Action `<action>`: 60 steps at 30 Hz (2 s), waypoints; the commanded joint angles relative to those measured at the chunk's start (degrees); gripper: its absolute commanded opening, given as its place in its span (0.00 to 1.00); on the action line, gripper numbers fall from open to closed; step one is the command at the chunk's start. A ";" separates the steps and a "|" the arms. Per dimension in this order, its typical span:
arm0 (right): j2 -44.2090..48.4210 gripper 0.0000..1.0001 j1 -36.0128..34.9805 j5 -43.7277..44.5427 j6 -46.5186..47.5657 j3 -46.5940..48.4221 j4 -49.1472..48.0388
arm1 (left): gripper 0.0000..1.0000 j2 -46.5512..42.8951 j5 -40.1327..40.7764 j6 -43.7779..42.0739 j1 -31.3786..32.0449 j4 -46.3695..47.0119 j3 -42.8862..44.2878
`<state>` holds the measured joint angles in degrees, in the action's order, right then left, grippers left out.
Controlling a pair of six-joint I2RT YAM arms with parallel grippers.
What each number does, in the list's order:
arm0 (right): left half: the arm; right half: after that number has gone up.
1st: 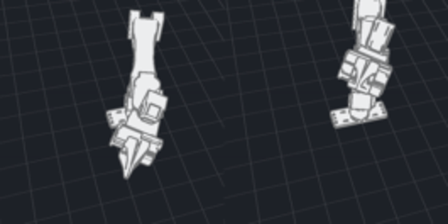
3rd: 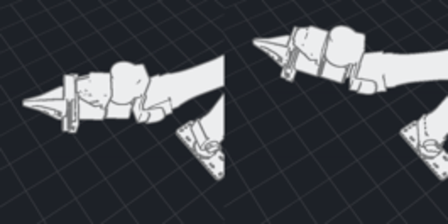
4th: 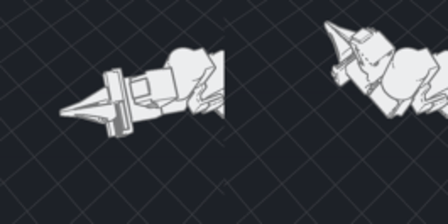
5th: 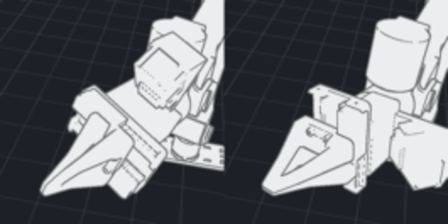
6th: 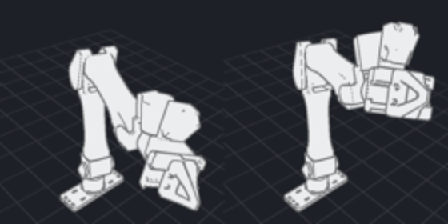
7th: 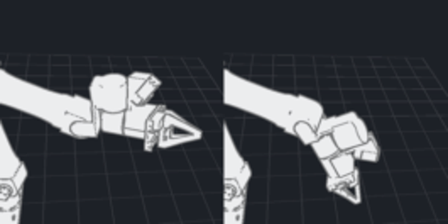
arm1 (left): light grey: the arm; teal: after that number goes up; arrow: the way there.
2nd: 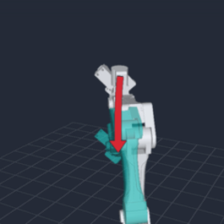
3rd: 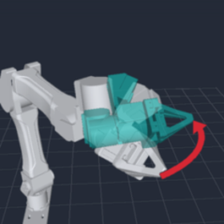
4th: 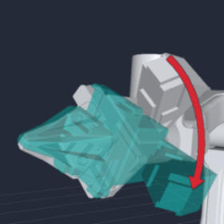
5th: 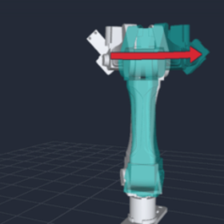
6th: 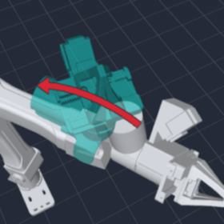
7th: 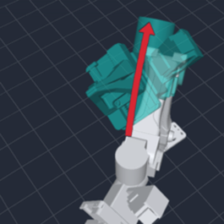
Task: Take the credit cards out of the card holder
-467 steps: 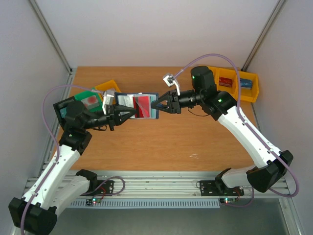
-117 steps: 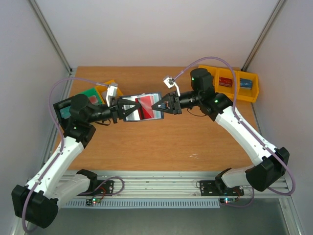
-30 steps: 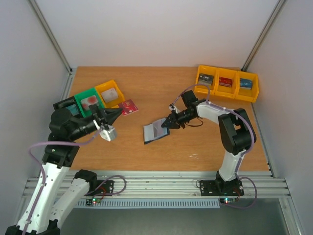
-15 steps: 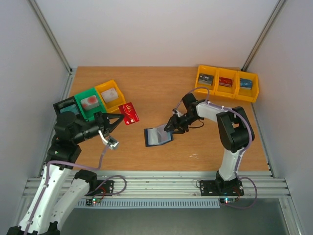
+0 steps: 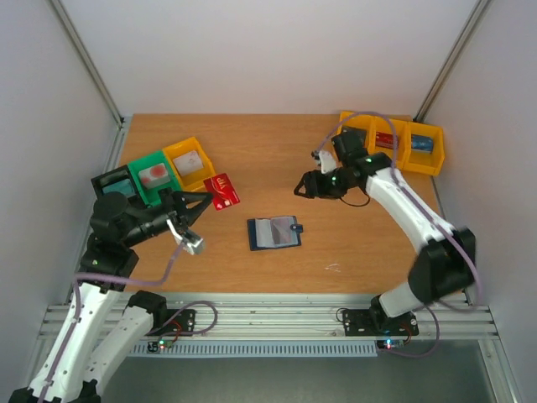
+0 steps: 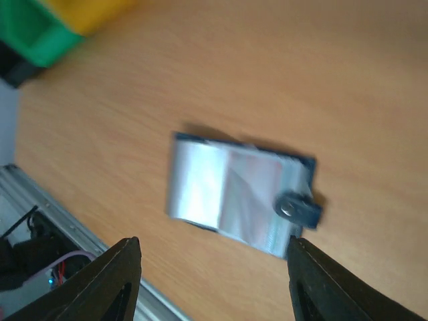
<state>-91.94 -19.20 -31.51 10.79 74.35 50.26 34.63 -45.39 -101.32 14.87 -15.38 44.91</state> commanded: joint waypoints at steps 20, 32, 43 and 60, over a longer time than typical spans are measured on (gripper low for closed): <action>19.85 0.50 -19.29 -25.53 19.04 12.77 -32.01 | 0.01 9.43 -15.91 112.31 4.43 22.50 12.77; 16.41 0.52 -22.56 -25.53 21.07 18.65 -22.02 | 0.01 9.27 -13.07 112.15 4.86 22.38 12.16; 14.59 0.21 -24.04 -19.26 23.65 21.98 -16.38 | 0.01 9.77 -14.19 110.66 5.42 21.75 12.31; 14.07 0.01 -23.14 -3.28 32.80 25.98 -5.18 | 0.99 8.18 4.88 112.29 5.52 16.22 8.67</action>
<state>-78.00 -42.98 -46.76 36.75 97.54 38.30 44.36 -52.95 9.91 20.29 3.86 55.57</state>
